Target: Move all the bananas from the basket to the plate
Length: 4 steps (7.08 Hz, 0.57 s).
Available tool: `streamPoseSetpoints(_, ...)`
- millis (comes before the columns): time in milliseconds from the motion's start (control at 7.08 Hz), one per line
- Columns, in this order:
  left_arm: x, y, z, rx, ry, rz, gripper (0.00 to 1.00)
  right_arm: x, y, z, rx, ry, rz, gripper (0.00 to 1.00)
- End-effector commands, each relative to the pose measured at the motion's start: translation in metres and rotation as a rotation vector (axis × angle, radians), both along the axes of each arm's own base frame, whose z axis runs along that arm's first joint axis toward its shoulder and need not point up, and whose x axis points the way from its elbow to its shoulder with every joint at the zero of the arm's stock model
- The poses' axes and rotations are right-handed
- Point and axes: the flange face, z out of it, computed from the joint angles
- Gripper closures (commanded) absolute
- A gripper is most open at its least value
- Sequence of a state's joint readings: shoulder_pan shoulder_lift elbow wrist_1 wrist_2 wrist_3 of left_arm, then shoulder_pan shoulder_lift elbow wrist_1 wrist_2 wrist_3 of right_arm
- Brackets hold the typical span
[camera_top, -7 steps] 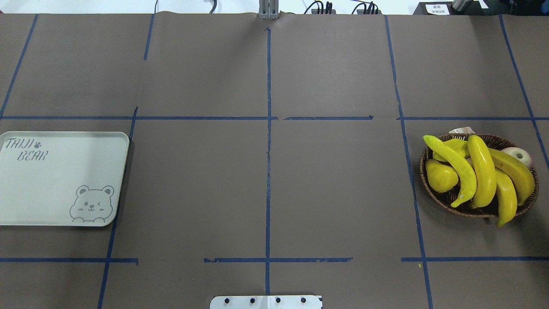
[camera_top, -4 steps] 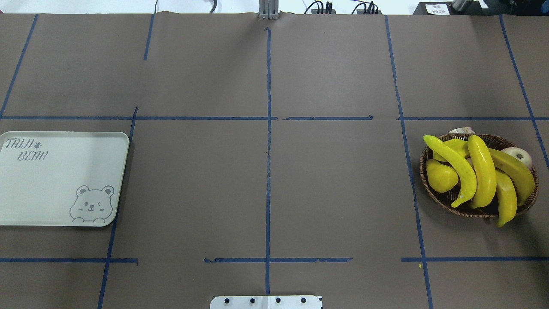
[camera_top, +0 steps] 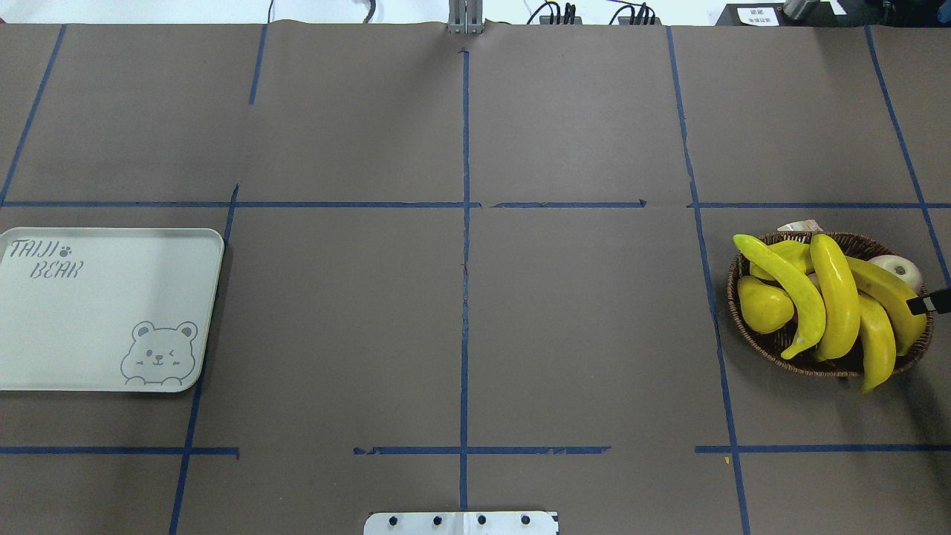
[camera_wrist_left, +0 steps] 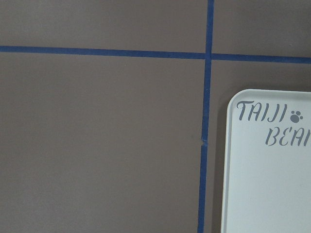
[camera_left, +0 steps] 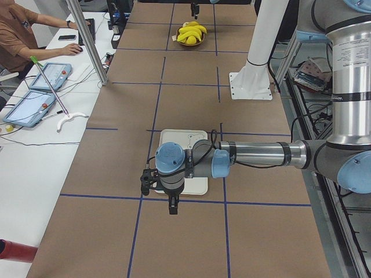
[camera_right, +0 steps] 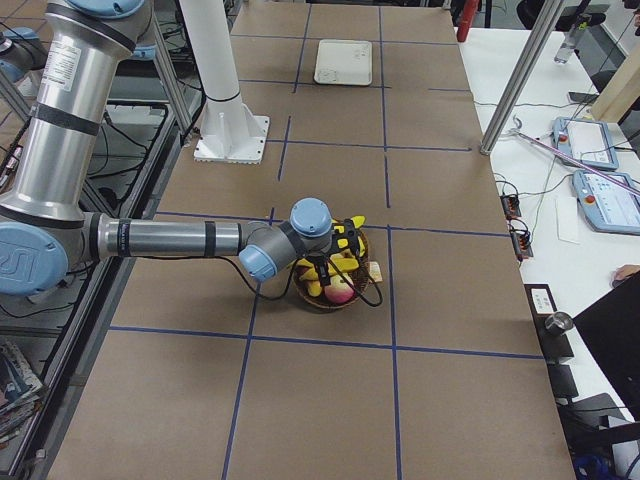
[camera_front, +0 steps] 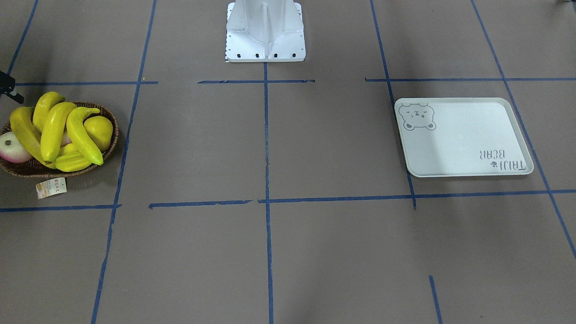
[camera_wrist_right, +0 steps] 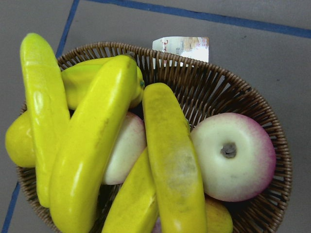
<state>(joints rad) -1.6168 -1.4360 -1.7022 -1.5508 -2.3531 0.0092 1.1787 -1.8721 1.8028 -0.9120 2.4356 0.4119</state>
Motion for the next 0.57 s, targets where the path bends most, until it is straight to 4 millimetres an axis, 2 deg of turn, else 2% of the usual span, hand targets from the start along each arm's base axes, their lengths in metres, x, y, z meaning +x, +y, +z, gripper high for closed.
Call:
streamPoseSetpoints(0, 0.0000, 0.0001, -0.0001, 0.000, 0.000, 0.000, 0.00, -0.0111, -0.0059, 0.0177, -0.024, 0.008, -0.015, 0.01)
streamPoseSetpoints(141, 0.0000, -0.0007, -0.0008, 0.002, 0.000, 0.000, 0.00, -0.0112, -0.0058, 0.0176, -0.025, 0.007, -0.016, 0.01)
streamPoseSetpoints(424, -0.0001, -0.0017, -0.0024, 0.006, 0.000, 0.000, 0.00, -0.0119, -0.0058, 0.0217, -0.035, 0.009, -0.018, 0.18)
